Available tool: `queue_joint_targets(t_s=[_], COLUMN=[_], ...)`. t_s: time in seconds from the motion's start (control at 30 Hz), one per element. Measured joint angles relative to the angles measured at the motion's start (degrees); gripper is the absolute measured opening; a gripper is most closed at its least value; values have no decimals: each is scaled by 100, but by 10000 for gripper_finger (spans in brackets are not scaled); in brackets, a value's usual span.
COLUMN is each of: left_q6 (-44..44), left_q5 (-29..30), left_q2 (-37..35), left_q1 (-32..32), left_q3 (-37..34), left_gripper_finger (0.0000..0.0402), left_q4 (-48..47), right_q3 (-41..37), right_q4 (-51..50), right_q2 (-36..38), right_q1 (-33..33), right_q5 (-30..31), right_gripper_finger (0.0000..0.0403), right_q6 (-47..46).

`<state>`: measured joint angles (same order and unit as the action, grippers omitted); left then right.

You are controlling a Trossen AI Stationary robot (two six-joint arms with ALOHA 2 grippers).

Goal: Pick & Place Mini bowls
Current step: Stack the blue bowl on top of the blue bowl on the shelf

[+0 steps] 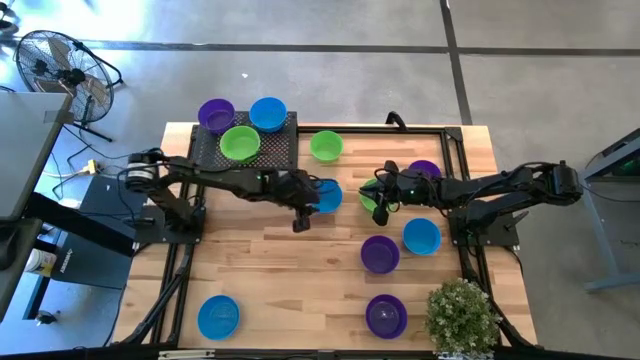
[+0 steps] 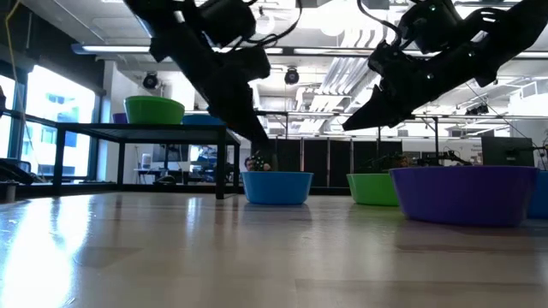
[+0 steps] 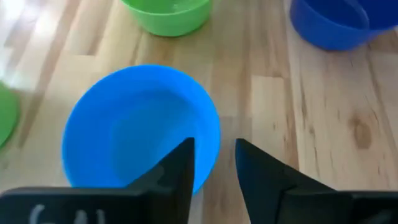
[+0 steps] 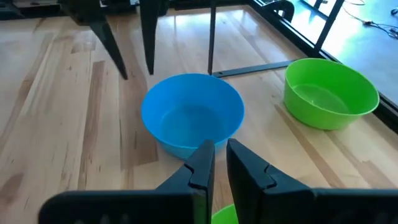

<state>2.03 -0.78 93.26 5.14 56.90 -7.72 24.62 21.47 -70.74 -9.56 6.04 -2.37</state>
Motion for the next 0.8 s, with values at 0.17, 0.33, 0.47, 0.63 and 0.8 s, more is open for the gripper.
queue_joint_targets(t_s=[0.17, 0.33, 0.47, 0.63, 0.8], left_q6=[252, 406, 418, 417, 417], left_q5=[89, 279, 434, 640, 842], left_q2=[300, 450, 569, 740, 812], left_q1=[-85, -165, -183, -183, -179], left_q3=[205, 267, 254, 254, 250], left_gripper_finger=[135, 136, 136, 136, 136], left_q4=[-142, -175, -242, -290, -324], right_q3=[-2, -2, -2, -2, -3], right_q4=[7, 7, 9, 24, 24], right_q2=[0, 0, 0, 0, 0], right_q1=[-2, -2, -2, -2, -2], right_q5=[0, -39, -39, -39, -41], right_gripper_finger=[33, 32, 32, 32, 32], right_q6=[121, 195, 244, 244, 244])
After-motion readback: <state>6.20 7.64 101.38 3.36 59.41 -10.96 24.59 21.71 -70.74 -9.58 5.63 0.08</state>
